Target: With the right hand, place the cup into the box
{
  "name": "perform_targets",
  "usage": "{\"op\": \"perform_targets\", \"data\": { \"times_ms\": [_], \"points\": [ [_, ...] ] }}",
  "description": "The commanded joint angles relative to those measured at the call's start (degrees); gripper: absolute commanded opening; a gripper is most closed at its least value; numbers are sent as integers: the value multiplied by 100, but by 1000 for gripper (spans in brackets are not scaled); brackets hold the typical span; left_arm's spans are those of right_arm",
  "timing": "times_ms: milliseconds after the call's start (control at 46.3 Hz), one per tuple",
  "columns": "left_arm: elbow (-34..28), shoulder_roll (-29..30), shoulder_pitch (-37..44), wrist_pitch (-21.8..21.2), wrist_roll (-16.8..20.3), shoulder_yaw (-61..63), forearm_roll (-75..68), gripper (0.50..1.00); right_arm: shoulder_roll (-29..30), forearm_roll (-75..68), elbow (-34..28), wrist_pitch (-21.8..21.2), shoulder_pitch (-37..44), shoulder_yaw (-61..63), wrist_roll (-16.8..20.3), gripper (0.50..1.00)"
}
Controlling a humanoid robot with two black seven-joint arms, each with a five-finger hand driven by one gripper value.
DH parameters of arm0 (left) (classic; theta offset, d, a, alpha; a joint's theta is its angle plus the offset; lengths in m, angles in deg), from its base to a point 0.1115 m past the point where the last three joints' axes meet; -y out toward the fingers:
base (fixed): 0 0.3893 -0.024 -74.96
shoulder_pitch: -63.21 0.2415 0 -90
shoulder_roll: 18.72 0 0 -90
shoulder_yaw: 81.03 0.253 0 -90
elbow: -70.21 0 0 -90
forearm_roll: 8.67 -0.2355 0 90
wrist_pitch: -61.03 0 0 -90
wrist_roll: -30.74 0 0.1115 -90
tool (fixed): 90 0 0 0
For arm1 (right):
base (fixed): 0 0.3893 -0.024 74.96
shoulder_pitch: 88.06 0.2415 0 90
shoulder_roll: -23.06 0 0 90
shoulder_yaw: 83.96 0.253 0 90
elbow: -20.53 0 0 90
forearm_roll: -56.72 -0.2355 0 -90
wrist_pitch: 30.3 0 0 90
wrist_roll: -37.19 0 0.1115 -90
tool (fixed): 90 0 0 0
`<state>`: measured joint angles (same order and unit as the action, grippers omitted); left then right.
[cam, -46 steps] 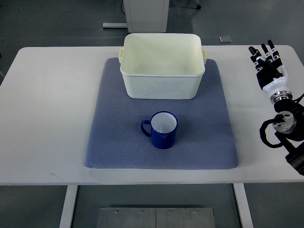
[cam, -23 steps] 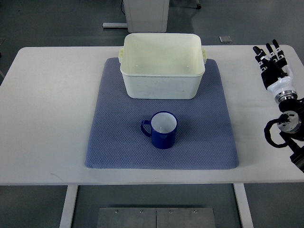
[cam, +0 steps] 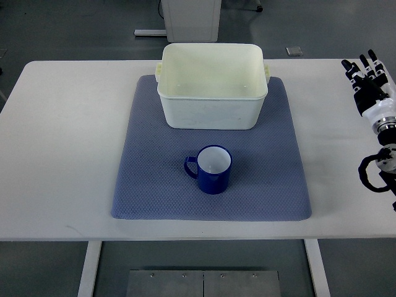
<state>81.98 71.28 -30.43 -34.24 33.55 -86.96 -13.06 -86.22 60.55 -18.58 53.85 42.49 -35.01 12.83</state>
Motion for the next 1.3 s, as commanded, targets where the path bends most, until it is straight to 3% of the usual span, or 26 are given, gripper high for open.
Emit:
{"op": "perform_targets", "data": {
  "times_ms": [0,130,410,734,864,885,1080,1274],
  "points": [
    [0,0,-5,0,0,-4,0,1000,-111,4,-18,-38,6,1,1,1000],
    [0,0,4,0,0,4,0,1000,-225,4,-36,-143,-20,1,1,1000],
    [0,0,4,0,0,4,0,1000,-682,-31,-246,-1137,-292,-360,-42,1000],
    [0,0,-5,0,0,4,0,1000,-2255,503,-2162,-1146,-1171,-395,-86,1000],
    [0,0,-5,0,0,4,0,1000,-2651,1120,-2752,-1128,-1664,-360,-394,1000],
    [0,0,-5,0,0,4,0,1000,-2799,1329,-3004,-1111,-1960,-369,-638,1000],
    [0,0,4,0,0,4,0,1000,-2836,2183,-3103,-1084,-2481,-360,-1053,1000],
    [0,0,4,0,0,-4,0,1000,-2809,3035,-3375,-672,-2815,-369,-1064,1000]
  ]
}}
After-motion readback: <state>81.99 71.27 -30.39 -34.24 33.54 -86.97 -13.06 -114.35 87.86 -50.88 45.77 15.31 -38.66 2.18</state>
